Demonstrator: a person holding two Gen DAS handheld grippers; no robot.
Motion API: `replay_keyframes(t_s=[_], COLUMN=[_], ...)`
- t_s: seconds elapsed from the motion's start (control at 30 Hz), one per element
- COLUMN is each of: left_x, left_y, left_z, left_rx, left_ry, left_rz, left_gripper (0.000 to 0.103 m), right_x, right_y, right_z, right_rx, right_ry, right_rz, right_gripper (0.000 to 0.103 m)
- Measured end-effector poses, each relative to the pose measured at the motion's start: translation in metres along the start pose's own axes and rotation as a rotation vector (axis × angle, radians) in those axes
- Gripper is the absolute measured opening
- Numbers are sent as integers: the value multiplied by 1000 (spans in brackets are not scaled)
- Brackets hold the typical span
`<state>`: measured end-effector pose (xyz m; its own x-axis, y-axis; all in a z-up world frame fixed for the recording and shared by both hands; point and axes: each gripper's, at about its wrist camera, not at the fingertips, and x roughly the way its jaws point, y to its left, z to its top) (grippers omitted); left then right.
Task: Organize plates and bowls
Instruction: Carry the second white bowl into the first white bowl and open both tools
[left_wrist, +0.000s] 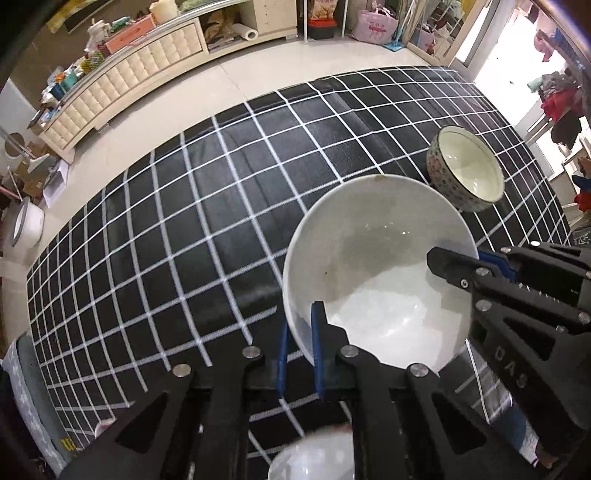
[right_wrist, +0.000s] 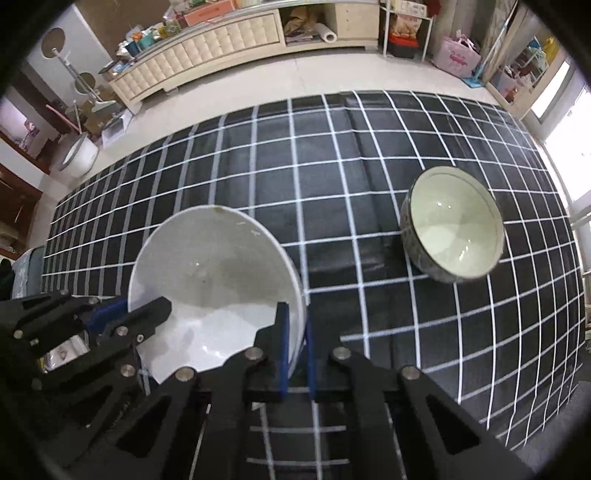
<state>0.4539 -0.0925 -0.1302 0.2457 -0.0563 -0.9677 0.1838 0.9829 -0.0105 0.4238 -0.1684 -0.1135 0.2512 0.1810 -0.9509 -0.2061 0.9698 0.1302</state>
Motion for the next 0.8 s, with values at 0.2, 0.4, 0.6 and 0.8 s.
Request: replay_keyframes(t_s=[0.2,0.4,0.6,0.8], left_x=[-24,-39,-42,-32], left_y=[10,16,17,18], left_z=[-41,-85,-113,-135], left_rx=[-38,-59,-62,-62], left_ry=[-6,-3,10,43], left_rz=[-17,-17,-6,14], left_gripper=[10,10,10,10], right_x=[-14,-19,-14,1], right_y=[25,49,62,72], right_z=[-30,-56,-81,-102], right_rx=[-30,-51,-70,-77], right_ry=[-2,8,36,75], right_rz=[0,17,28,40], right_gripper=[10,10,10,10])
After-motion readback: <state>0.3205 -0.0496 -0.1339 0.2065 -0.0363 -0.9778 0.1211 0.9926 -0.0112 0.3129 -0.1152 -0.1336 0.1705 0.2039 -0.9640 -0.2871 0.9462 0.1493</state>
